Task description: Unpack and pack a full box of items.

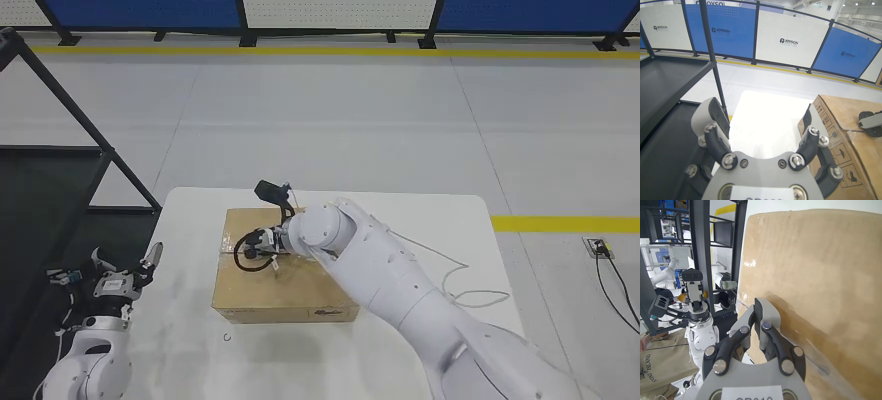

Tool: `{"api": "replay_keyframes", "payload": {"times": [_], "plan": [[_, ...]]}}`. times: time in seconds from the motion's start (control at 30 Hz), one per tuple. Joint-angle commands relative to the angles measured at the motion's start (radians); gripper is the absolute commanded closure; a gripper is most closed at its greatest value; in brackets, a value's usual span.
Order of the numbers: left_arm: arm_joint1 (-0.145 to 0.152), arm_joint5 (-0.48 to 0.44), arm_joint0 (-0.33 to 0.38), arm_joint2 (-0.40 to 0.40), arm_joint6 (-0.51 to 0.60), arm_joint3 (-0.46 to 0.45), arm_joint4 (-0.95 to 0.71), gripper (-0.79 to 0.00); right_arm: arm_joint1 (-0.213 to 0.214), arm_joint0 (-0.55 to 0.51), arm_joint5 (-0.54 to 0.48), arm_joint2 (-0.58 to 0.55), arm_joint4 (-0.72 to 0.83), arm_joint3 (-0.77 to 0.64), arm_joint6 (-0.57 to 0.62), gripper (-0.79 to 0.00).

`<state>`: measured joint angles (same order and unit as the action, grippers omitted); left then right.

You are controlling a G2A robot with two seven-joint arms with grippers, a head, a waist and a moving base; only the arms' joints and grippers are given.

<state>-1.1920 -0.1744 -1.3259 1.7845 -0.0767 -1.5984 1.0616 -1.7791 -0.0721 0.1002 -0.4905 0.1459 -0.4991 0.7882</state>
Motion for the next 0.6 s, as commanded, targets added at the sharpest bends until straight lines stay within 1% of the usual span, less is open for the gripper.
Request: {"api": "replay_keyframes", "payload": {"times": [0.0, 0.17, 0.3, 0.43, 0.57], "plan": [[0.000, -0.002, 0.002, -0.002, 0.002, 0.000, 0.002, -0.785, 0.008, -0.004, 0.017, -0.007, -0.015, -0.010, 0.008, 0.000], [0.001, -0.002, 0.008, -0.011, 0.007, 0.002, 0.011, -0.785, 0.035, -0.021, 0.058, -0.035, -0.056, -0.054, 0.005, 0.000], [0.001, -0.002, 0.013, -0.019, 0.008, 0.000, 0.017, -0.785, 0.066, -0.048, 0.077, -0.069, -0.085, -0.116, 0.008, 0.000], [0.001, -0.001, 0.017, -0.024, 0.012, -0.003, 0.020, -0.785, 0.107, -0.087, 0.107, -0.114, -0.125, -0.208, 0.023, 0.000], [0.002, 0.002, 0.019, -0.029, 0.013, -0.004, 0.023, -0.785, 0.155, -0.144, 0.171, -0.169, -0.183, -0.328, 0.024, 0.000]]}}
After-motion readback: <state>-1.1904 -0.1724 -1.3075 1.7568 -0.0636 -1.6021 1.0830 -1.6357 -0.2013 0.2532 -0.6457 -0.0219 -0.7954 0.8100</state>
